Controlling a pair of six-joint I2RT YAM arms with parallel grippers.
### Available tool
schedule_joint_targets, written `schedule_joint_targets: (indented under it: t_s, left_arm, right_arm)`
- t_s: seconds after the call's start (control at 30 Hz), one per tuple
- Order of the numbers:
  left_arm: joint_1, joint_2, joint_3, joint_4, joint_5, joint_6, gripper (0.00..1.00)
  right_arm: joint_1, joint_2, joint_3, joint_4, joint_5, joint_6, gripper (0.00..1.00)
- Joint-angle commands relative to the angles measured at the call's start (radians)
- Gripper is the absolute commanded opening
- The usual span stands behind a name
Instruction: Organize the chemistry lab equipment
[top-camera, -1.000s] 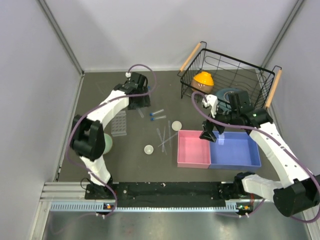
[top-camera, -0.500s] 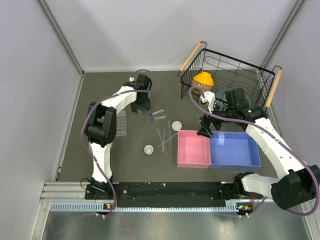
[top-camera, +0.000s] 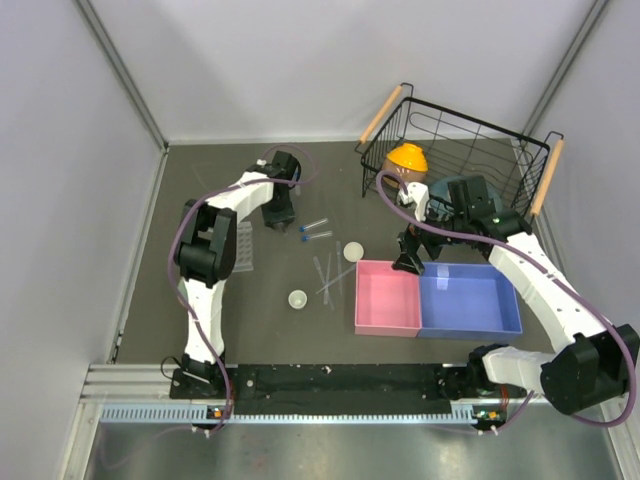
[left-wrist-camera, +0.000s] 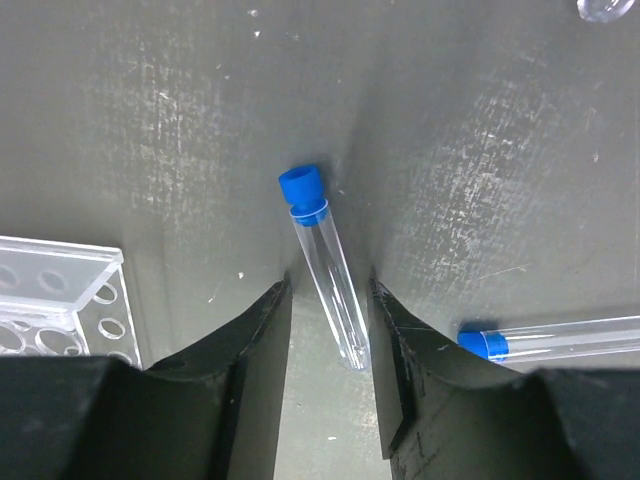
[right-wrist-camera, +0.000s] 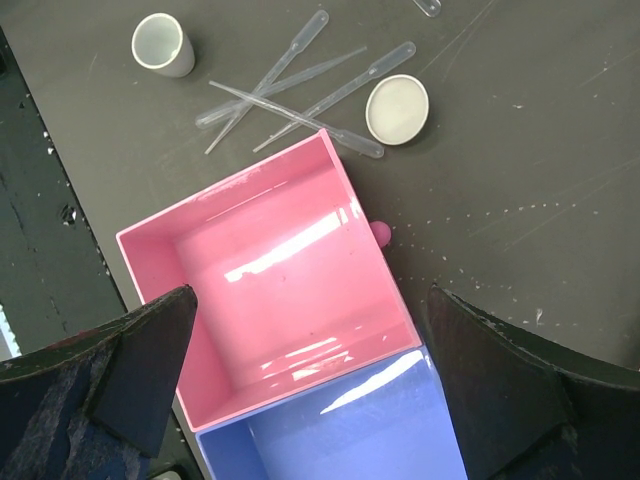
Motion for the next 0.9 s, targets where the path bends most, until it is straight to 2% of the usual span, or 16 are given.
schedule_joint_targets:
  t_s: [0.0,0.13,0.27,0.5,0.67,0.87]
  left_arm:
    - [0.006,0.021,0.023,0.009,-0.008,0.005,0.40]
    - [0.006,0.019,-0.005,0.038,0.009,0.005,0.34]
    - [0.011,-0.002,-0.035,0.075,0.026,0.013,0.22]
    - [0.019,-0.093,-0.118,0.156,0.040,0.054,0.13]
    - [0.020,-0.270,-0.252,0.253,0.094,0.097,0.11]
    - [-0.021,-0.536,-0.472,0.432,0.304,0.122,0.10]
  right_arm:
    - [0.009,-0.007,0.011,0.040,-0.019,0.006,0.99]
    - [0.011,-0.018,0.009,0.039,-0.011,0.009,0.99]
    - [0.009,-0.027,0.008,0.039,0.015,0.006,0.99]
    - [0.011,-0.033,0.018,0.005,-0.011,-0.014,0.99]
    - [0.011,-0.024,0.069,-0.050,-0.061,-0.040,0.99]
    - [0.011,-0.007,0.137,-0.075,-0.179,-0.013,0.99]
